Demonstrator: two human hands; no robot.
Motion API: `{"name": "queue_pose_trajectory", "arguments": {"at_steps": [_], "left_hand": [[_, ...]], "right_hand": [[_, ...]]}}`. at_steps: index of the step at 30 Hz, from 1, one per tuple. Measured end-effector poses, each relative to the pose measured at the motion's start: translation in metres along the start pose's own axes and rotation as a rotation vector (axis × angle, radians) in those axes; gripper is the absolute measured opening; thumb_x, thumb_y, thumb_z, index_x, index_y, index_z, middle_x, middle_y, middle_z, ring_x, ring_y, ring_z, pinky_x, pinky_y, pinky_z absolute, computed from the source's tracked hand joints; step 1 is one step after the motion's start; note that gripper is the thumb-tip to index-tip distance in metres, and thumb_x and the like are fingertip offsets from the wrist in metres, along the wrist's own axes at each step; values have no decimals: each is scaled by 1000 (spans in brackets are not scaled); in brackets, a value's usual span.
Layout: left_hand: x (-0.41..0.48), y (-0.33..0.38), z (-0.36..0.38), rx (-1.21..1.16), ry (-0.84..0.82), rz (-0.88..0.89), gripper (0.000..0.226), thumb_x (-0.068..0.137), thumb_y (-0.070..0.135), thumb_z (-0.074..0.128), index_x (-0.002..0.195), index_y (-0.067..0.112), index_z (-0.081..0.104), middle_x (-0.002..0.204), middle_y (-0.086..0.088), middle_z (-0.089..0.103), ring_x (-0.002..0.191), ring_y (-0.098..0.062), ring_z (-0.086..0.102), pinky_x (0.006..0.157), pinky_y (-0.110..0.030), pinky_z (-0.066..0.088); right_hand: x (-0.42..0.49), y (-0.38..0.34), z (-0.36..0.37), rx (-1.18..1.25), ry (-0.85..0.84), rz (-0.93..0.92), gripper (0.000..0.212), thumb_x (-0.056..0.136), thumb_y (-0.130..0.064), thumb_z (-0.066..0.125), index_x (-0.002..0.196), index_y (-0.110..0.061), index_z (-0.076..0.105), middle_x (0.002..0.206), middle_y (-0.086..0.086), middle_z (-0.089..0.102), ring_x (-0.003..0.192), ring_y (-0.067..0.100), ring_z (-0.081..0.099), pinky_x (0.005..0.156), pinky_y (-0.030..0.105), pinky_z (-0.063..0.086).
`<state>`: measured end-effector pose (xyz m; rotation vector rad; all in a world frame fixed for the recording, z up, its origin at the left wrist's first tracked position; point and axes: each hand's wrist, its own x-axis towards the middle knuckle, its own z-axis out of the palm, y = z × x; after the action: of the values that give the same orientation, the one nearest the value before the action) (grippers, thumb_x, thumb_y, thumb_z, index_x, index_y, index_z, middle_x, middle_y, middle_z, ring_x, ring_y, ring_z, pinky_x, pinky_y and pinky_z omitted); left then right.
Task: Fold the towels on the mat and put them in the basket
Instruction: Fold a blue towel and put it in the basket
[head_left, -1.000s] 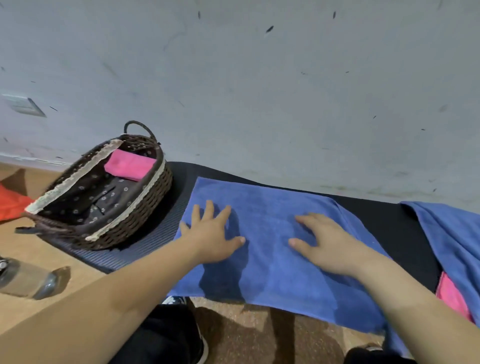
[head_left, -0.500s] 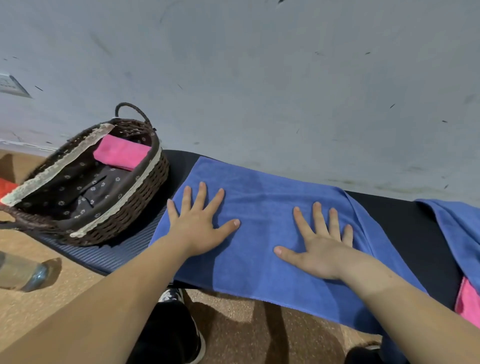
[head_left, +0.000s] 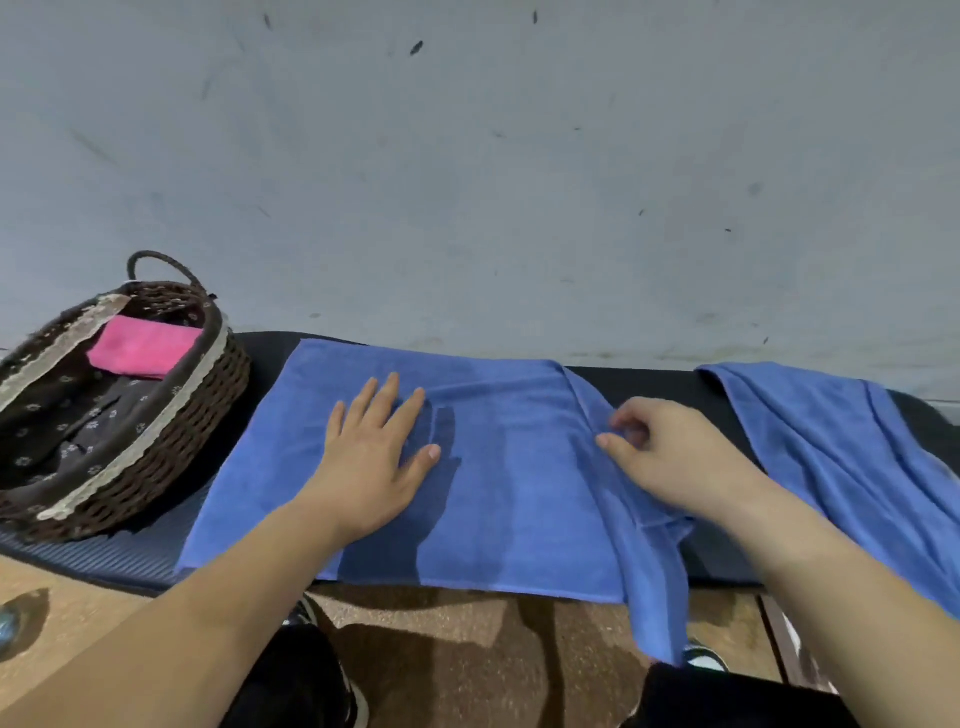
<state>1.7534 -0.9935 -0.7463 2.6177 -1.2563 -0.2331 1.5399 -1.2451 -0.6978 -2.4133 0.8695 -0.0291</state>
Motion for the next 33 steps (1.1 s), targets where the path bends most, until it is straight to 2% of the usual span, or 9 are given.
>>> {"name": "queue_pose_trajectory", "arguments": {"at_steps": [3, 7, 10, 13, 17, 20, 24, 29, 33], "left_hand": [[4, 56, 12, -70, 52, 234, 66, 97, 62, 32, 152, 28, 45, 169, -3, 20, 157, -27, 14, 124, -54, 19], [21, 126, 26, -104, 54, 463, 37, 99, 41, 55, 129, 23, 69, 155, -7, 48, 140, -27, 48, 114, -43, 41], [35, 172, 30, -101, -113, 484, 38, 95, 49, 62, 125, 27, 68, 144, 6, 56, 130, -16, 52, 106, -33, 46], [44, 198, 39, 81, -186, 514, 36, 85, 62, 59, 100, 30, 66, 102, 14, 61, 95, -14, 56, 81, -37, 53], [45, 204, 42, 84, -135, 464, 15, 93, 31, 52, 77, 29, 51, 76, 11, 49, 74, -16, 51, 67, -43, 52], [51, 211, 25, -65, -42, 345, 14, 97, 33, 51, 85, 31, 57, 75, 13, 62, 73, -11, 58, 66, -40, 52], [84, 230, -6, -177, 128, 284, 12, 99, 31, 56, 99, 30, 67, 89, 13, 70, 84, -13, 63, 74, -37, 53], [127, 248, -14, -194, 139, 270, 15, 99, 28, 54, 102, 25, 69, 98, 9, 71, 89, -18, 63, 79, -41, 54], [157, 259, -1, -168, 117, 258, 14, 100, 25, 54, 97, 19, 66, 93, 2, 69, 88, -24, 61, 80, -43, 52]], "right_hand": [[-14, 38, -20, 12, -30, 158, 15, 90, -34, 73, 85, -21, 67, 75, -3, 68, 74, 16, 65, 63, 31, 51], [-28, 69, -21, 29, -170, 254, 24, 82, -41, 79, 86, -20, 68, 76, -1, 68, 65, 15, 62, 58, 29, 49], [-29, 78, -19, 22, -198, 230, 34, 76, -46, 82, 93, -22, 65, 85, -3, 66, 74, 14, 63, 67, 32, 54], [-26, 81, -13, 33, -216, 178, 31, 74, -44, 84, 90, -24, 67, 85, -7, 67, 82, 13, 65, 75, 35, 57], [-20, 82, -4, 58, -193, 128, 14, 84, -35, 69, 80, -23, 62, 81, -6, 68, 80, 17, 65, 75, 42, 59], [-16, 76, -8, 382, -77, 158, 15, 90, -28, 59, 80, -18, 53, 75, -3, 61, 68, 18, 56, 62, 39, 50], [-15, 67, -16, 963, -16, 266, 27, 95, -37, 61, 80, -17, 50, 72, 1, 54, 70, 19, 52, 62, 41, 52], [-22, 81, -22, 919, -241, 326, 36, 97, -38, 62, 83, -5, 64, 85, 9, 75, 78, 27, 72, 68, 40, 56], [-22, 103, -42, 722, 80, 270, 33, 97, -29, 60, 69, -16, 48, 62, -1, 47, 55, 14, 44, 53, 27, 36]]}}
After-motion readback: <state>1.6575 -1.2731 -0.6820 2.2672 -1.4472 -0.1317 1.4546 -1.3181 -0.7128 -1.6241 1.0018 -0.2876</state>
